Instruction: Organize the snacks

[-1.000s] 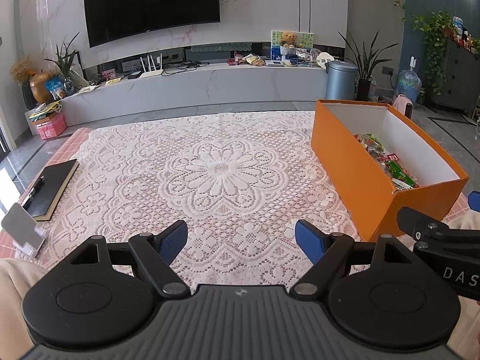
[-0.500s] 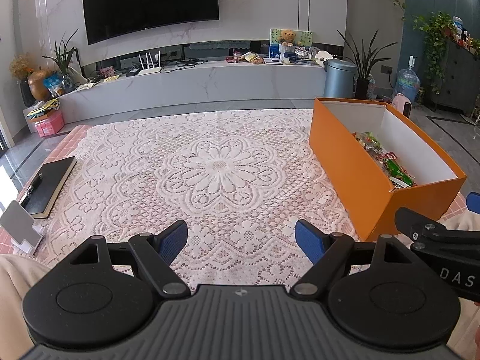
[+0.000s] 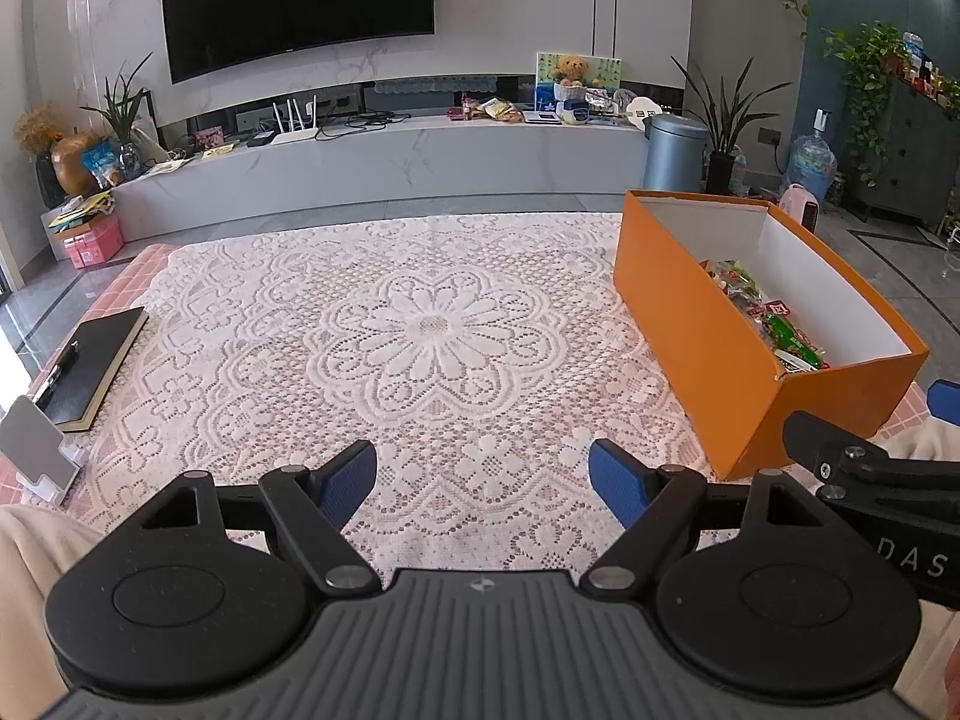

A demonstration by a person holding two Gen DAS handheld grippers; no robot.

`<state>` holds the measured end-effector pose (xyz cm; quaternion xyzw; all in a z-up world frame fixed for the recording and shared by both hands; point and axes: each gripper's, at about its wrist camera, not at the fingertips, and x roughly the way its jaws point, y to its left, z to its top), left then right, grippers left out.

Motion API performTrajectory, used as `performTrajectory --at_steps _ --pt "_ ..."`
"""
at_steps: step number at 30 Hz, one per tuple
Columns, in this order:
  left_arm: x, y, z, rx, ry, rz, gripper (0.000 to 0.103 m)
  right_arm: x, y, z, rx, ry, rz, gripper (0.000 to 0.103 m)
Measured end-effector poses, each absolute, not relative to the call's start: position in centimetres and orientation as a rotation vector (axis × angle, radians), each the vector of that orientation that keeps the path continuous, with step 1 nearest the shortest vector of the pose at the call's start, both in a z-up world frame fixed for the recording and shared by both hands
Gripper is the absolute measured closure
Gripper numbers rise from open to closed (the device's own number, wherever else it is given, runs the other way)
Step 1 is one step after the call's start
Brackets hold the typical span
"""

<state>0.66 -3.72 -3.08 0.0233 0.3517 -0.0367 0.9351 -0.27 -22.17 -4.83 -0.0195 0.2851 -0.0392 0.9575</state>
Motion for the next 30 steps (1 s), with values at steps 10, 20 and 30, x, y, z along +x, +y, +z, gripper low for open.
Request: performTrajectory --at_steps 10,20,30 --pt "0.74 -3.47 -3.25 0.023 0.733 -0.089 0.009 -0.27 -21.89 -4.87 -0.045 0.580 -0.075 0.003" --pt "0.73 -3.52 -3.27 0.036 0.728 -0.074 0.009 -0.28 -21.73 -4.96 -0.048 0.585 -0.070 0.003" --pt "0.61 -3.29 -3.06 0.044 0.713 -0.062 0.009 -0.24 -21.66 -4.96 -0.048 0.589 -0.067 0.003"
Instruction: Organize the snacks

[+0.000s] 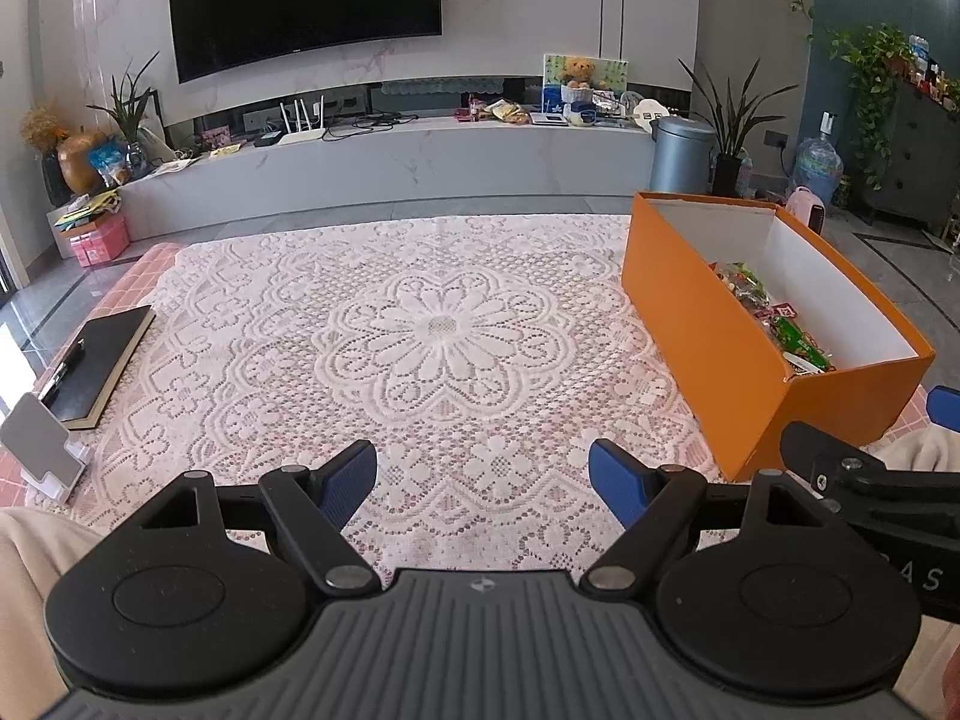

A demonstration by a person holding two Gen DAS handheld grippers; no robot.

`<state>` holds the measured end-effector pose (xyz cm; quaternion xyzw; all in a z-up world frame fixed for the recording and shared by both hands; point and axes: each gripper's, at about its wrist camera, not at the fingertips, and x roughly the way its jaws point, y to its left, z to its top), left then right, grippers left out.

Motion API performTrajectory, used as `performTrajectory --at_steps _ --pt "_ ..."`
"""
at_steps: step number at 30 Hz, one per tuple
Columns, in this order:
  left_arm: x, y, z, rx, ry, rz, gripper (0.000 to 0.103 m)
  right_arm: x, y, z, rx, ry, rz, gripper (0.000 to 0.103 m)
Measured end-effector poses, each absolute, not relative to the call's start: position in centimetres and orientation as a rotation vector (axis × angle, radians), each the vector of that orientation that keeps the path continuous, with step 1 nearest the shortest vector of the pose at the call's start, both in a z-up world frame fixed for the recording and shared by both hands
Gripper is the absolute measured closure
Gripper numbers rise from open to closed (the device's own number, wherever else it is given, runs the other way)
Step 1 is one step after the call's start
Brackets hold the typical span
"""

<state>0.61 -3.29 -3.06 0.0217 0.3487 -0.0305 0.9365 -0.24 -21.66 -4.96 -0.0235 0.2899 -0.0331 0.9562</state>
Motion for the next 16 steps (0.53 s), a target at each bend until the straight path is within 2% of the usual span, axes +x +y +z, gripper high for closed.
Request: performTrajectory --at_steps 16 --pt "0.29 -3.20 -2.39 0.040 0.683 -0.071 0.010 -0.38 -21.55 -4.57 -0.047 0.588 -0.057 0.003"
